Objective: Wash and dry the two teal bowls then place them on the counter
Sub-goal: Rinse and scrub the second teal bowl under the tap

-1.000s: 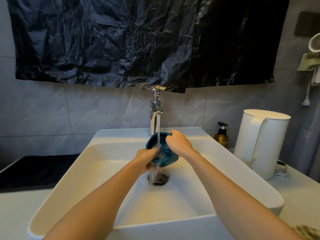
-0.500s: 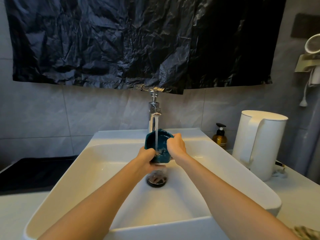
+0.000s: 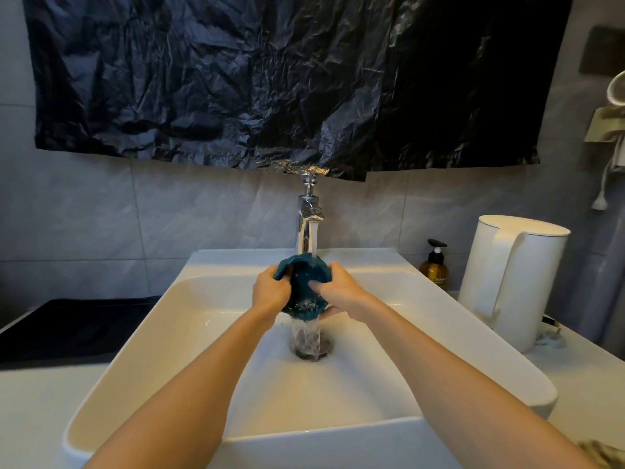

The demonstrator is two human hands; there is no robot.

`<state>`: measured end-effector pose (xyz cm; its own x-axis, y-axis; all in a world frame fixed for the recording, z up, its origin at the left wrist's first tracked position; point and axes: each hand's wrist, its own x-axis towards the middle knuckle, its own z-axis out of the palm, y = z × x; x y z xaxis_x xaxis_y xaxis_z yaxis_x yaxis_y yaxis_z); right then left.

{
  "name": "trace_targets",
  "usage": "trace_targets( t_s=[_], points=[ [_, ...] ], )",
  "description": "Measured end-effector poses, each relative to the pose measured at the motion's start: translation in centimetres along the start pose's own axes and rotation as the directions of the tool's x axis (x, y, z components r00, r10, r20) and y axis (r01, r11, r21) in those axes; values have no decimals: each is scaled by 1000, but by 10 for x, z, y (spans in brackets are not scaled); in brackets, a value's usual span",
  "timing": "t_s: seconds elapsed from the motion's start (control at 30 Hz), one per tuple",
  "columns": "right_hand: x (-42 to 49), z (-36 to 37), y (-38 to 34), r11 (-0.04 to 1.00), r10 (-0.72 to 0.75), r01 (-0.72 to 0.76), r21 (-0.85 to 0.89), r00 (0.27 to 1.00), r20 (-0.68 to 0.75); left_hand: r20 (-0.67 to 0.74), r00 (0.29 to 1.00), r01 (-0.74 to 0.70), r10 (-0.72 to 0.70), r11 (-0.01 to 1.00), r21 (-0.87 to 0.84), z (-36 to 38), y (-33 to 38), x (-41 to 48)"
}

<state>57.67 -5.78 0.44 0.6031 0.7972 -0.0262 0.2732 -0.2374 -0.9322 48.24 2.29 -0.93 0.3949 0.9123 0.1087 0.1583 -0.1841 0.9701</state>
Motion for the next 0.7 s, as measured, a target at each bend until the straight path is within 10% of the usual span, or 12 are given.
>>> trace_targets(
  t_s=[0.33,0.57,0.7],
  points=[
    [1,-11,9,813,-434,235,-533,854,-286,299,909,353,-291,918,-178,-5,12,0],
    [0,-12,11,720,-564,293,-629,774,-286,567,772,635,-287,343,-692,-19,36,-13],
    [0,-8,15,725,-593,364,-584,762,-261,484,827,561,-284,395,-727,-13,48,-18]
  ],
)
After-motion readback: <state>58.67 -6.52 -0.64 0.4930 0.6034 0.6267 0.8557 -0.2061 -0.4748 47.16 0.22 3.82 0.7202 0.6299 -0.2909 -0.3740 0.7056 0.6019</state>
